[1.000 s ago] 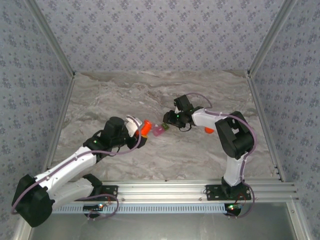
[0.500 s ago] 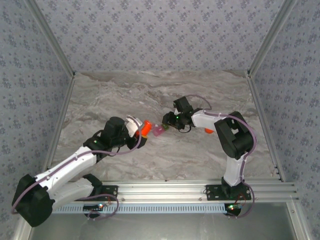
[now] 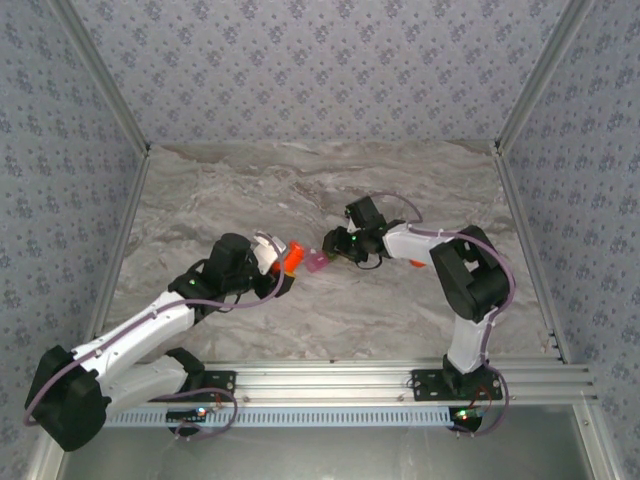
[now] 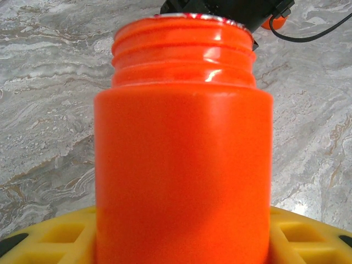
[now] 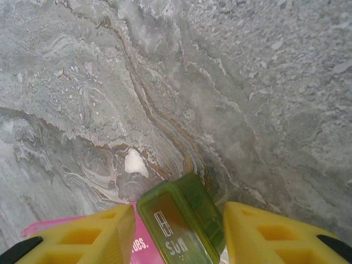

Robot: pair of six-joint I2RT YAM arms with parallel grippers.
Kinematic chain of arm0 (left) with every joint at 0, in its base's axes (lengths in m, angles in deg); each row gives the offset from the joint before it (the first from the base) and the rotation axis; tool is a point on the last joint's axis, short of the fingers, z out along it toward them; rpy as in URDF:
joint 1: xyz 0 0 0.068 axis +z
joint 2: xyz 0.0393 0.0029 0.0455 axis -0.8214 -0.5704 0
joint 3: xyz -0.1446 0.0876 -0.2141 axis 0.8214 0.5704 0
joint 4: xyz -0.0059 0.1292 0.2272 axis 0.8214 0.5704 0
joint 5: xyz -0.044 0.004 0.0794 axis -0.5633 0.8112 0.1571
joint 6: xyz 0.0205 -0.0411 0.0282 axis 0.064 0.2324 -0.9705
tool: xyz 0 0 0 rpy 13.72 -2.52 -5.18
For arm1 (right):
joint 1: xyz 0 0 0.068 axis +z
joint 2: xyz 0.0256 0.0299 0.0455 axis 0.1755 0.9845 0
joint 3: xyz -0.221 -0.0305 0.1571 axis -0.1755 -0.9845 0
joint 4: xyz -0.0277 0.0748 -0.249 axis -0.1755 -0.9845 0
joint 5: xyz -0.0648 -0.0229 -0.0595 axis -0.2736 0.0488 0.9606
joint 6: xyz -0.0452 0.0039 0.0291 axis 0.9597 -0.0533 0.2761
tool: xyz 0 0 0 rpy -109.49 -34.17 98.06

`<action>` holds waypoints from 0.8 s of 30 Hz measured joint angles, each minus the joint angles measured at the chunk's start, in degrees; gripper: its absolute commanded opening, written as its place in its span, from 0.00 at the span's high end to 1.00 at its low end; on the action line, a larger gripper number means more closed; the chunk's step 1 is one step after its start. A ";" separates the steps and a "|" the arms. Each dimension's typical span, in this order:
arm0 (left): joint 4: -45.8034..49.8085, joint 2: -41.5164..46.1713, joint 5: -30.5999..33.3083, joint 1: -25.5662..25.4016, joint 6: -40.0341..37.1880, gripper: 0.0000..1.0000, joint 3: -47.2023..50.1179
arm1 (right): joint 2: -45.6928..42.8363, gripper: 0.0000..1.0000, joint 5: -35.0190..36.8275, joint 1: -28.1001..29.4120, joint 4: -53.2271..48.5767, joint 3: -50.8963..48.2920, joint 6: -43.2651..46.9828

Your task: Sort the pills into containers

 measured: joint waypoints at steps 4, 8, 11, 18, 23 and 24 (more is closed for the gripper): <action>0.20 0.00 0.00 0.00 -0.09 1.00 -0.33 | -0.72 0.52 -0.22 0.46 0.33 -0.39 -0.22; 0.22 -0.02 0.00 0.00 -0.50 1.00 -0.59 | -0.96 0.52 -0.55 0.96 0.66 -0.50 -0.39; 0.39 -0.07 0.00 0.00 -1.01 1.00 -0.79 | -1.49 0.46 -0.50 1.05 0.92 -1.31 -0.76; 3.43 -1.99 0.24 0.00 -5.22 1.00 -2.43 | -7.10 0.39 0.72 -0.72 0.09 -4.68 -1.11; 4.59 -4.35 0.44 0.00 -8.66 1.00 -3.10 | -11.41 0.39 2.51 -1.92 -1.68 -4.74 0.83; 4.48 -4.66 0.42 0.00 -9.03 1.00 -3.10 | -11.82 0.39 2.69 -1.92 -1.86 -4.74 1.42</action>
